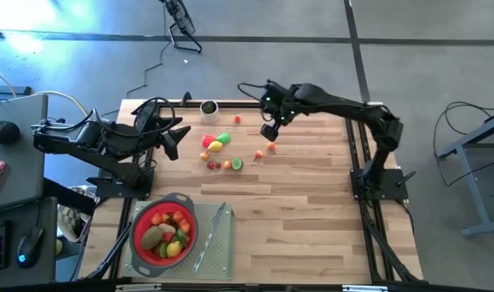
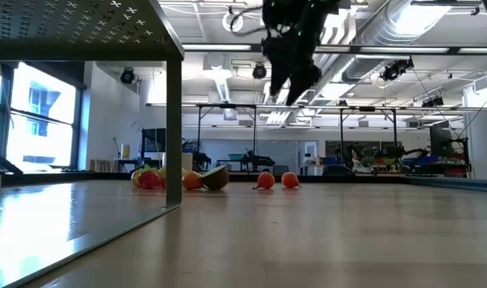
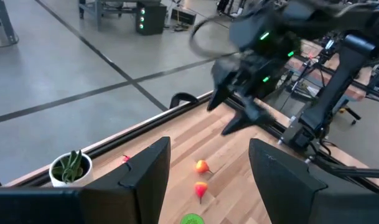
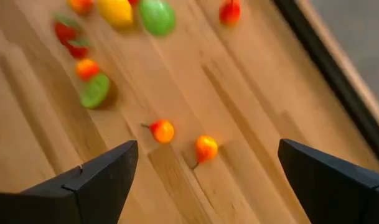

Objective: Pick & Place Fruit
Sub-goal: Put the pear into the red strainer bowl on the shelf

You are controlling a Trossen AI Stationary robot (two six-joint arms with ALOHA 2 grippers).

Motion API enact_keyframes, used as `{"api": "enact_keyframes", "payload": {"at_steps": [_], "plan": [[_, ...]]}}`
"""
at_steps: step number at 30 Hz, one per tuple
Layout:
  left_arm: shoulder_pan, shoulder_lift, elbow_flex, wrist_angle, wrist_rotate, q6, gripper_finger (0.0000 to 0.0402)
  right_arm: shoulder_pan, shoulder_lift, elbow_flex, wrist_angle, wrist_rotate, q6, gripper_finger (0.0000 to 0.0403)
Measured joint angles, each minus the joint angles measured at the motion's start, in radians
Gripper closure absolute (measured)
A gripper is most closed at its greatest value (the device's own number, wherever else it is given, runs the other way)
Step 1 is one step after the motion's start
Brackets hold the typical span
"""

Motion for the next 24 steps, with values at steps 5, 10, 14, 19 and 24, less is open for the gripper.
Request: {"api": "enact_keyframes", "payload": {"at_steps": [5,10,14,19,24], "plan": [[0.0,0.0,0.0,0.0,0.0,0.0,0.0188,-0.015,0.095,-0.001,-0.033,-0.017,0.004,0.0023],[0.0,0.0,0.0,0.0,0.0,-0.001,0.0188,-0.015,0.173,-0.001,-0.073,-0.015,0.021,0.0023],[0.0,0.0,0.0,0.0,0.001,-0.001,0.0188,-0.015,0.221,-0.001,-0.08,-0.018,0.022,0.0023],[0.0,0.0,0.0,0.0,0.001,-0.001,0.0188,-0.015,0.268,-0.001,-0.079,-0.022,0.011,0.0023],[0.0,0.0,0.0,0.0,0.001,-0.001,0.0188,-0.015,0.302,-0.001,-0.075,-0.038,0.008,0.0023]]}}
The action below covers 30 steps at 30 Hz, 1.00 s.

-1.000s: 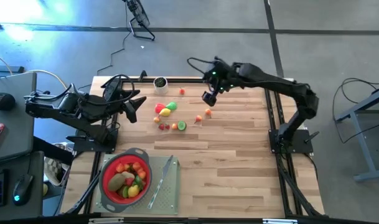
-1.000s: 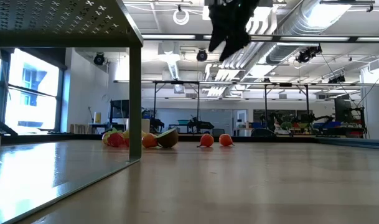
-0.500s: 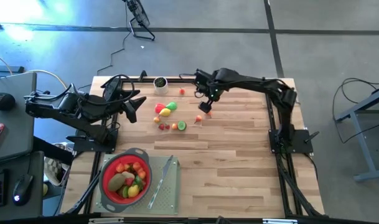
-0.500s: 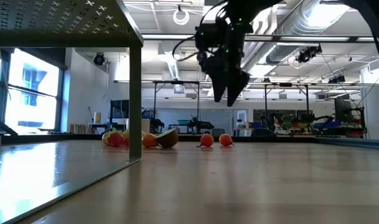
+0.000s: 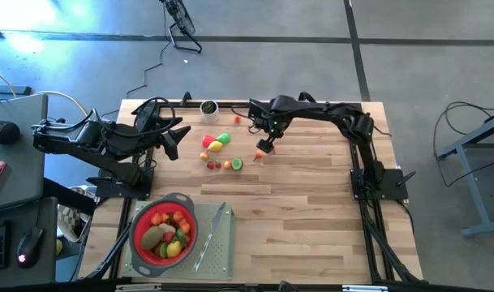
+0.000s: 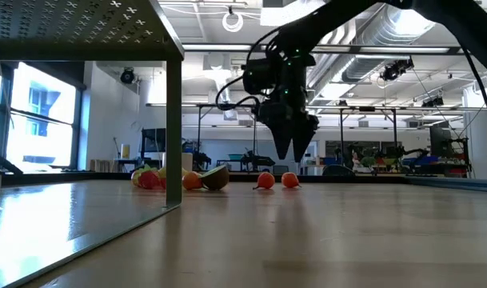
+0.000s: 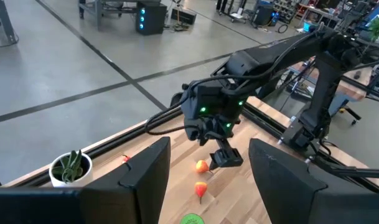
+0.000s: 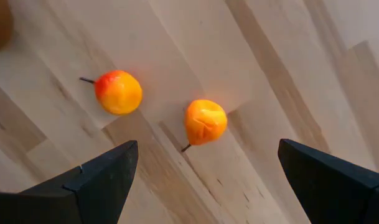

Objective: Pick & Place Fruit
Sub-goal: Put the pear into the red strainer bowl on the shelf

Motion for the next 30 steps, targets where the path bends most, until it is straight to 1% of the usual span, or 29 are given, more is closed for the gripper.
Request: {"api": "enact_keyframes", "payload": {"at_steps": [5,8,14,17,20,25,30], "plan": [[0.0,0.0,0.0,0.0,0.0,0.0,0.0188,0.0,0.023,-0.001,0.013,-0.011,0.0,0.0023],[0.0,0.0,0.0,0.0,0.0,0.0,0.0188,0.001,0.021,-0.013,0.05,-0.012,0.002,0.0023],[0.0,0.0,0.0,0.0,0.0,-0.001,0.0188,-0.003,0.02,-0.035,0.064,-0.033,0.006,0.0023],[0.0,0.0,0.0,0.0,0.0,-0.002,0.0188,-0.003,0.021,-0.061,0.062,-0.067,-0.017,0.0023],[0.0,0.0,0.0,0.0,0.0,-0.003,0.0188,-0.002,0.021,-0.093,0.063,-0.068,-0.062,0.0025],[0.0,0.001,0.0,0.0,0.0,-0.004,0.0188,-0.002,0.021,-0.127,0.066,-0.066,-0.114,0.0054],[0.0,0.001,0.0,0.0,0.0,-0.004,0.0188,-0.002,0.021,-0.128,0.08,-0.072,-0.153,0.0088]]}}
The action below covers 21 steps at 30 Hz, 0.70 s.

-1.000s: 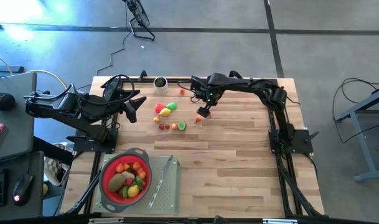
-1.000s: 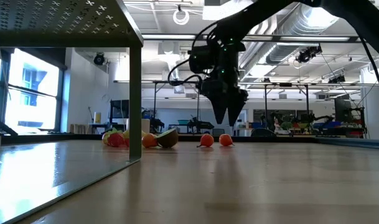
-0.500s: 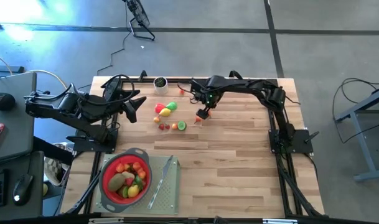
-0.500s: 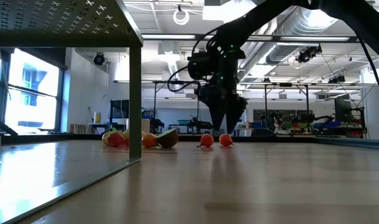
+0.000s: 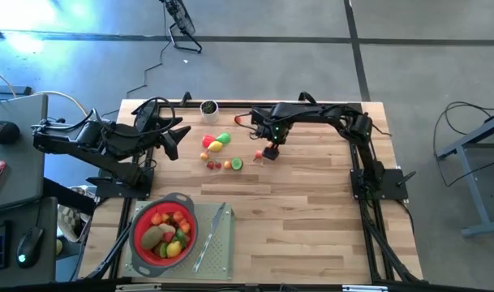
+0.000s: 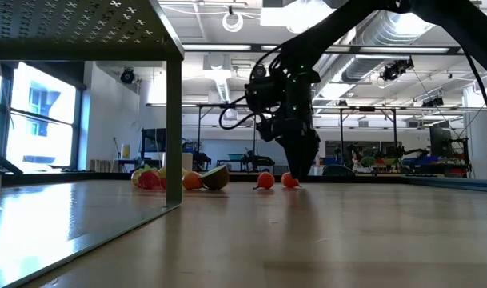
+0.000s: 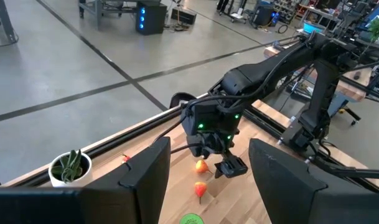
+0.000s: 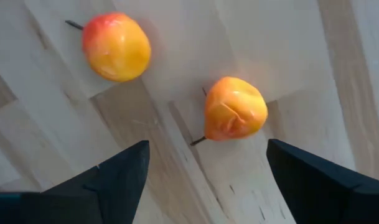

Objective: Pick & Place Fruit
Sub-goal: Put the pear into the red strainer bowl on the shelf

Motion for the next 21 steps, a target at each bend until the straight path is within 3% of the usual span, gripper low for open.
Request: {"api": "enact_keyframes", "payload": {"at_steps": [16,21], "plan": [[0.0,0.0,0.0,0.0,0.016,0.0,0.0188,-0.005,0.0,0.0,0.073,-0.035,-0.009,0.0099],[0.0,0.001,0.0,0.0,0.021,0.0,0.0188,-0.004,0.0,0.0,0.083,0.014,0.027,0.0099]]}}
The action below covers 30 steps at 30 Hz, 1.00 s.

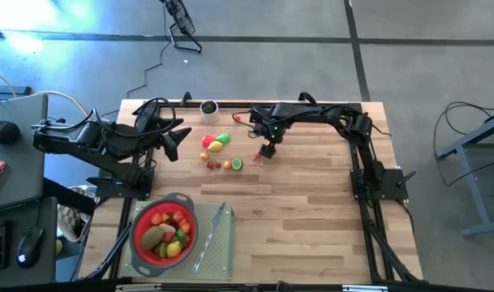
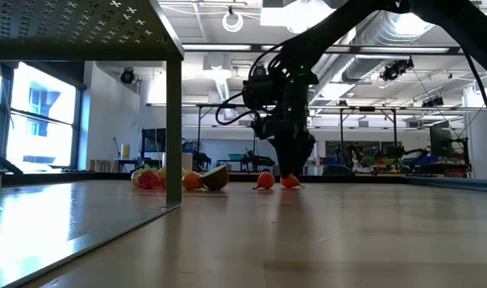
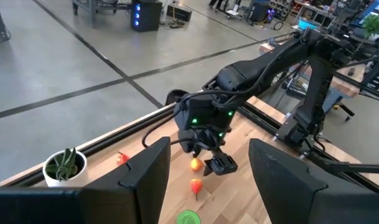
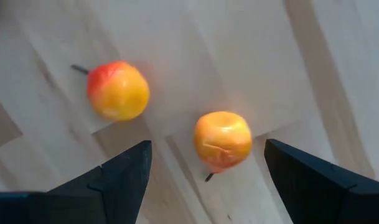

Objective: Pick & Place Fruit
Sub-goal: Put the pear into the red strainer bowl on the shelf

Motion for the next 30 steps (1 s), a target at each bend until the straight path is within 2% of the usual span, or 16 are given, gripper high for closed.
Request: {"api": "enact_keyframes", "payload": {"at_steps": [30], "plan": [[0.0,0.0,0.0,0.0,0.001,0.0,0.0188,0.006,0.007,-0.048,0.073,0.032,0.055,0.0108]]}}
